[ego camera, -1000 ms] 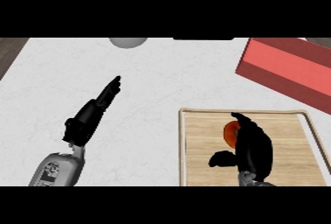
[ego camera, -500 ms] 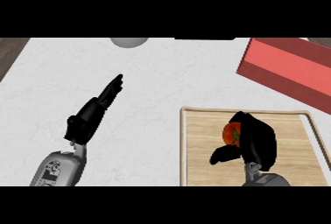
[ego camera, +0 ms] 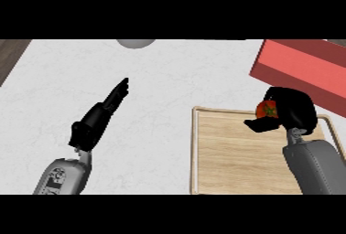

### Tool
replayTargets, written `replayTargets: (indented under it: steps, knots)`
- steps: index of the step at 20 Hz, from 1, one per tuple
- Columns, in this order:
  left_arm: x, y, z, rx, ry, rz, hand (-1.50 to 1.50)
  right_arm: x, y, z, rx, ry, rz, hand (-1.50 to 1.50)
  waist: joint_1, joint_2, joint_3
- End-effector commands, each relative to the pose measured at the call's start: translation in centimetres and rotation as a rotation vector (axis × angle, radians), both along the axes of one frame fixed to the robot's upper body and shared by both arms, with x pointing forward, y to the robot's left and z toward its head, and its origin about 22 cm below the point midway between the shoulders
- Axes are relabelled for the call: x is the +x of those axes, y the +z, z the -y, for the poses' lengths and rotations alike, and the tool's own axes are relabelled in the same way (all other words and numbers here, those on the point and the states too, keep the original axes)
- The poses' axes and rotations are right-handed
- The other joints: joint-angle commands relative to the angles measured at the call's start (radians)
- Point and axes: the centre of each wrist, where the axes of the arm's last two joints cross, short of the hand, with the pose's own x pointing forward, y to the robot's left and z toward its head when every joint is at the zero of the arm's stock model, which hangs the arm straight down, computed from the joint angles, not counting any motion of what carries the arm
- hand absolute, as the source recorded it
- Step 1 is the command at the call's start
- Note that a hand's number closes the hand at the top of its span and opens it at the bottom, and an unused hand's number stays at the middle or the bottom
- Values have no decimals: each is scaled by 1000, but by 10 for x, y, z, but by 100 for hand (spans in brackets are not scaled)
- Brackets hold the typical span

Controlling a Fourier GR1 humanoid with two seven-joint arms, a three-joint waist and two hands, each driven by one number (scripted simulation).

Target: Pick the tomato from the tray and place it in the cardboard box

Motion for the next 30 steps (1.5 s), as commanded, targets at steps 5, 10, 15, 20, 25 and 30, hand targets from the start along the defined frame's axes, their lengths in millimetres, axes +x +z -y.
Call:
replayTargets:
  steps: [5,10,15,20,25,30]
  knots:
    - [0,-11,-1,19,13,1,0,-7,40,4,-50,39,189,150,-12,-1,1]
    - [-8,-1,-2,-16,24,8,0,-42,118,-16,-25,91,249,150,-18,-5,1]
    - [-10,6,-1,12,30,0,0,-78,162,-29,80,46,406,150,-20,-7,1]
    - [-21,0,3,3,-4,-6,0,-59,204,-31,142,-43,466,150,-2,-3,1]
    - [2,8,-9,1,2,-5,0,-54,214,-5,106,-119,493,150,-8,-1,1]
    - [-14,-8,0,-2,2,-5,0,-13,232,19,128,-183,520,150,3,1,1]
